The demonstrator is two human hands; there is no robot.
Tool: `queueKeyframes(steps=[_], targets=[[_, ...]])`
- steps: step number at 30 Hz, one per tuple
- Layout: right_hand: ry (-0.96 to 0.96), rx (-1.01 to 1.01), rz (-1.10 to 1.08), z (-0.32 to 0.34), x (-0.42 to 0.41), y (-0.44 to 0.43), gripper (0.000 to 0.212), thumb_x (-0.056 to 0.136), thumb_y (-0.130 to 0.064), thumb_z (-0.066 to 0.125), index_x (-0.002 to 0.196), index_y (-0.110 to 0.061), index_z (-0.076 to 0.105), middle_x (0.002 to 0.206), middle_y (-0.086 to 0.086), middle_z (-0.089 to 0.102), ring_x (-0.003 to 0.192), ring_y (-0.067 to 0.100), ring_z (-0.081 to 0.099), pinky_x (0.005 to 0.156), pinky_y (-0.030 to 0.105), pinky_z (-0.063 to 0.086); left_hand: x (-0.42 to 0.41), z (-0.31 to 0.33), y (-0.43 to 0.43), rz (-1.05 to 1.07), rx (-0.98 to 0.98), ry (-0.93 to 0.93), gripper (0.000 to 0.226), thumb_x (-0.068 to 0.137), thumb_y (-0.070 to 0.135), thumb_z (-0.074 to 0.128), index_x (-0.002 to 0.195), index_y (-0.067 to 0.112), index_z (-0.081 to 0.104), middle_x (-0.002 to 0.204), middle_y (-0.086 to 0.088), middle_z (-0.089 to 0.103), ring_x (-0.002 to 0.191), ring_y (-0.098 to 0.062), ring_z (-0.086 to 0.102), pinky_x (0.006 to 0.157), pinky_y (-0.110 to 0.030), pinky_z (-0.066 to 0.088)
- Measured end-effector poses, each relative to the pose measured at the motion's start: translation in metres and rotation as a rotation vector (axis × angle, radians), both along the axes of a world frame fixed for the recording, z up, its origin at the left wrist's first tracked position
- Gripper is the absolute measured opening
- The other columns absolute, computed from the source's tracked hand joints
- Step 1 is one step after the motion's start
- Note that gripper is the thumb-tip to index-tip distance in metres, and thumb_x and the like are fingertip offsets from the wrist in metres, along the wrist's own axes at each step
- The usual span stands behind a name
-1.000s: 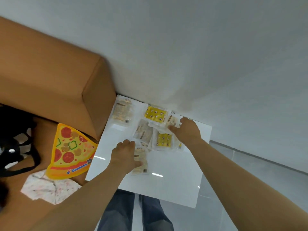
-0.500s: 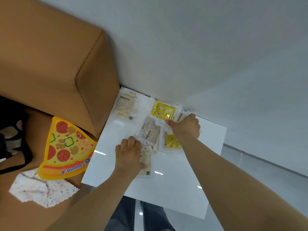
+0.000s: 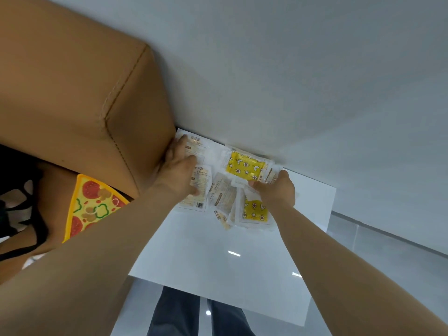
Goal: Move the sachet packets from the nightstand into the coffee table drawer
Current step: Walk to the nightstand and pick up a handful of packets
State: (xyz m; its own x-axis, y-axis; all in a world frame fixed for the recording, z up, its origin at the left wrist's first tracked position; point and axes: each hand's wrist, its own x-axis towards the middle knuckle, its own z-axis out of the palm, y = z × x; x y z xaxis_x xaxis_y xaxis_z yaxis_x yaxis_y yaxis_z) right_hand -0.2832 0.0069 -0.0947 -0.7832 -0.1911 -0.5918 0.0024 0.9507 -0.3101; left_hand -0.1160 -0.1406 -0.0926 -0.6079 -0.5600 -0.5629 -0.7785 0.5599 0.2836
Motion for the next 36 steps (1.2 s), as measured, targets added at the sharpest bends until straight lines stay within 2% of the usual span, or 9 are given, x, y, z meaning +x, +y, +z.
queueKeyframes(steps=[3, 5, 7, 12, 16, 20, 25, 30, 36], targets=[[-0.03, -0.059, -0.013, 0.003, -0.004, 0.006, 0.048, 0.075, -0.034, 0.079, 0.105, -0.012, 0.049, 0.1, 0.002, 0.06, 0.083, 0.023, 0.058, 0.063, 0.031, 0.047, -0.011, -0.003, -0.011, -0.048, 0.059, -0.087, 0.06, 0.065, 0.037, 0.085, 0.113, 0.016, 0.054, 0.156, -0.002, -0.026, 0.145, -0.024, -0.021, 0.116, -0.039, 0.018], [-0.048, -0.107, -0.035, 0.005, -0.005, 0.009, 0.044, 0.077, -0.028, 0.078, 0.102, -0.012, 0.047, 0.095, 0.001, 0.057, 0.076, 0.02, 0.053, 0.049, 0.024, 0.037, -0.017, -0.005, -0.014, -0.068, 0.063, -0.112, 0.069, 0.063, 0.039, 0.086, 0.119, 0.017, 0.052, 0.157, -0.004, -0.024, 0.146, -0.026, -0.019, 0.118, -0.041, 0.014], [-0.056, -0.156, -0.072, 0.007, -0.005, 0.012, 0.041, 0.077, -0.023, 0.078, 0.101, -0.012, 0.047, 0.093, 0.001, 0.056, 0.077, 0.02, 0.052, 0.048, 0.021, 0.033, -0.02, -0.007, -0.012, -0.075, 0.047, -0.087, 0.073, 0.061, 0.037, 0.087, 0.121, 0.017, 0.051, 0.159, -0.004, -0.014, 0.147, -0.028, -0.011, 0.118, -0.042, 0.018], [-0.092, -0.22, -0.114, 0.01, -0.001, 0.012, 0.044, 0.077, -0.019, 0.078, 0.11, -0.008, 0.051, 0.097, 0.001, 0.058, 0.086, 0.023, 0.057, 0.052, 0.021, 0.037, -0.017, -0.007, -0.006, -0.096, -0.044, 0.003, 0.078, 0.055, 0.036, 0.089, 0.118, 0.016, 0.048, 0.139, 0.0, 0.028, 0.128, -0.027, 0.024, 0.105, -0.037, 0.036], [-0.132, -0.17, -0.164, 0.01, -0.001, -0.005, 0.07, 0.069, -0.039, 0.082, 0.123, -0.011, 0.047, 0.104, -0.001, 0.058, 0.09, 0.02, 0.056, 0.07, 0.03, 0.044, -0.022, -0.006, -0.006, -0.06, -0.036, 0.001, 0.087, 0.053, 0.029, 0.091, 0.124, 0.019, 0.042, 0.128, 0.001, 0.032, 0.119, -0.027, 0.029, 0.098, -0.038, 0.043], [-0.114, -0.086, -0.195, 0.003, 0.002, -0.018, 0.083, 0.063, -0.064, 0.075, 0.122, -0.014, 0.046, 0.105, 0.0, 0.059, 0.101, 0.026, 0.06, 0.089, 0.046, 0.05, -0.024, -0.005, -0.006, -0.002, -0.01, -0.045, 0.096, 0.053, 0.028, 0.091, 0.131, 0.02, 0.036, 0.129, -0.002, 0.03, 0.122, -0.029, 0.027, 0.098, -0.042, 0.044], [-0.087, -0.057, -0.191, 0.002, 0.003, -0.022, 0.068, 0.064, -0.063, 0.076, 0.105, -0.016, 0.048, 0.095, 0.001, 0.058, 0.099, 0.029, 0.061, 0.092, 0.051, 0.048, -0.019, -0.002, -0.002, 0.085, -0.029, -0.029, 0.085, 0.054, 0.03, 0.09, 0.122, 0.016, 0.042, 0.131, -0.005, 0.027, 0.122, -0.028, 0.026, 0.093, -0.031, 0.038], [-0.061, -0.1, -0.139, 0.008, 0.005, -0.015, 0.054, 0.068, -0.053, 0.078, 0.098, -0.018, 0.05, 0.089, -0.003, 0.057, 0.095, 0.026, 0.062, 0.092, 0.05, 0.049, -0.014, 0.001, 0.004, 0.09, -0.056, -0.008, 0.078, 0.059, 0.03, 0.088, 0.123, 0.014, 0.046, 0.135, -0.006, 0.033, 0.124, -0.029, 0.029, 0.102, -0.032, 0.035], [0.012, -0.203, -0.096, 0.032, 0.016, 0.009, 0.041, 0.073, -0.04, 0.078, 0.097, -0.015, 0.056, 0.086, -0.004, 0.062, 0.08, 0.021, 0.062, 0.08, 0.039, 0.053, -0.006, 0.017, 0.018, 0.131, -0.002, 0.006, 0.058, 0.073, 0.021, 0.078, 0.121, 0.012, 0.045, 0.114, -0.011, 0.057, 0.101, -0.029, 0.059, 0.078, -0.035, 0.051]])
